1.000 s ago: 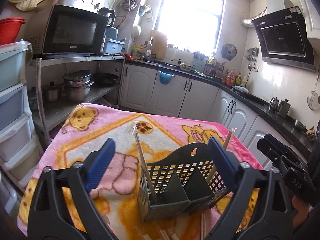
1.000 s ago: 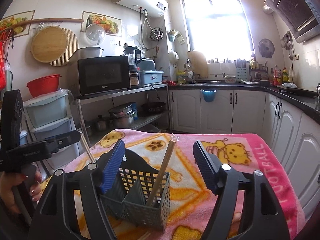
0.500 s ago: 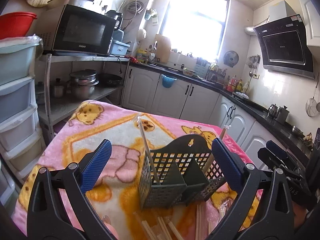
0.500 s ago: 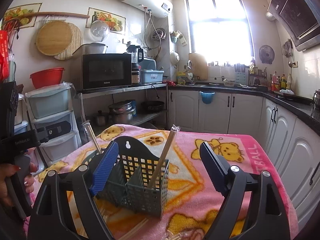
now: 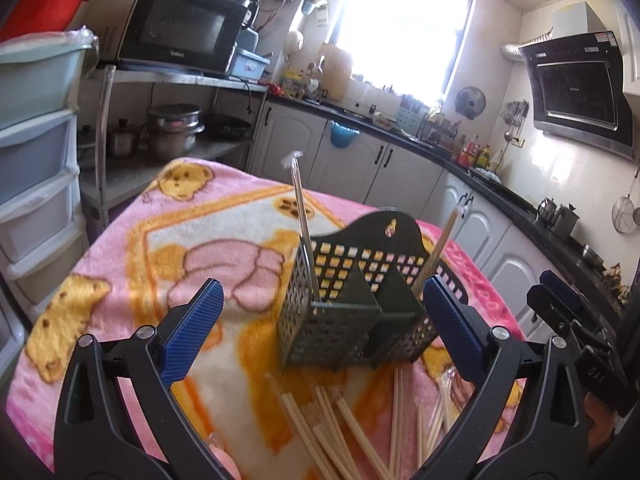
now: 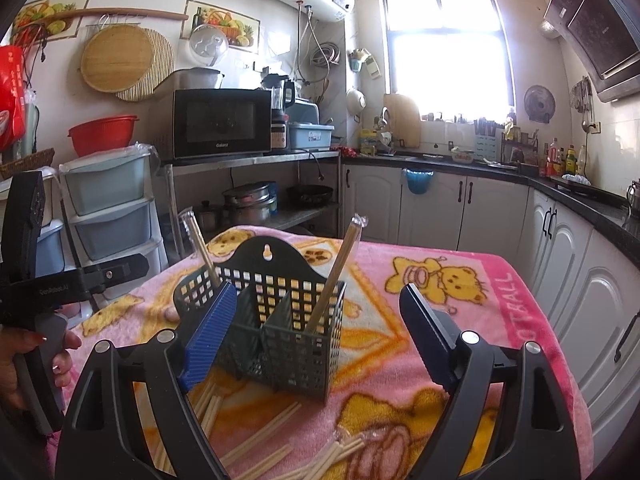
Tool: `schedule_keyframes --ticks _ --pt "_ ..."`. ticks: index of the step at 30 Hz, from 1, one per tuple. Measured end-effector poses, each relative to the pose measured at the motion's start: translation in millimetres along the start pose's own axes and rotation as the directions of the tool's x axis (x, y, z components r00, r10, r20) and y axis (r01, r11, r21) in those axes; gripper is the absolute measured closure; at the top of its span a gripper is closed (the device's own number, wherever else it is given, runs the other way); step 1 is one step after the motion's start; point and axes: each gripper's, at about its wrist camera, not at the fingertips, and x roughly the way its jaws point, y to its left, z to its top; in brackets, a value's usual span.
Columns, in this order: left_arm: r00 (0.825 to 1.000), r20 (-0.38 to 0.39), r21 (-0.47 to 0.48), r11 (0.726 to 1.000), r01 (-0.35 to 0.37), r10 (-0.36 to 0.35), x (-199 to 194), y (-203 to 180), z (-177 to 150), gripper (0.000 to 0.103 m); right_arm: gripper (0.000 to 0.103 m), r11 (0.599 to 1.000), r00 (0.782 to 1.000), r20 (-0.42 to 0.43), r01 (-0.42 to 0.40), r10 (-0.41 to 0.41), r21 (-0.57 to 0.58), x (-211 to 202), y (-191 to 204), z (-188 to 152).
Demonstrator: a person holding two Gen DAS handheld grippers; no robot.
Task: Organize utensils
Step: 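Withdraw both grippers from the basket back toward the chopstick pile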
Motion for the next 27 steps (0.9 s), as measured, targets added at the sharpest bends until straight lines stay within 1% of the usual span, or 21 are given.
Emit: schedule_keyframes --ticks 9,14,20,24,25,27 --pt "0.998 -0.068 0.002 1.000 0.008 -0.008 6.9 -2.9 -22.5 0.011 0.022 1.000 0.999 -0.052 0.000 0.000 -0.008 -4.0 4.2 -15.6" --pt "0.995 -0.099 0.019 1.000 0.011 -0.009 9.9 -6.4 -34.7 0.011 0.022 1.000 0.996 -0.085 -0.007 0.005 -0.019 -4.5 7.0 -25.5" --pt "0.990 -0.141 0.031 0.999 0.017 -0.012 14.4 -10.4 -48.3 0.011 0.022 1.000 0.990 -0.142 -0.020 0.016 -0.023 -1.6 11.1 -41.2" --pt "0.983 -0.178 0.025 0.999 0.039 -0.034 18.3 -10.9 -58.4 0.011 0.022 0.999 0.983 -0.183 -0.031 0.028 -0.014 0.3 11.1 -51.4" --pt "0.982 -0.185 0.023 0.999 0.044 -0.039 19.1 -10.9 -60.1 0.011 0.022 0.999 0.980 -0.196 -0.033 0.030 -0.011 0.9 10.6 -54.6" --pt "0.978 -0.204 0.020 0.998 0.053 -0.048 21.5 -10.4 -64.2 0.021 0.022 0.999 0.976 -0.213 -0.035 0.032 -0.007 1.6 10.8 -58.7"
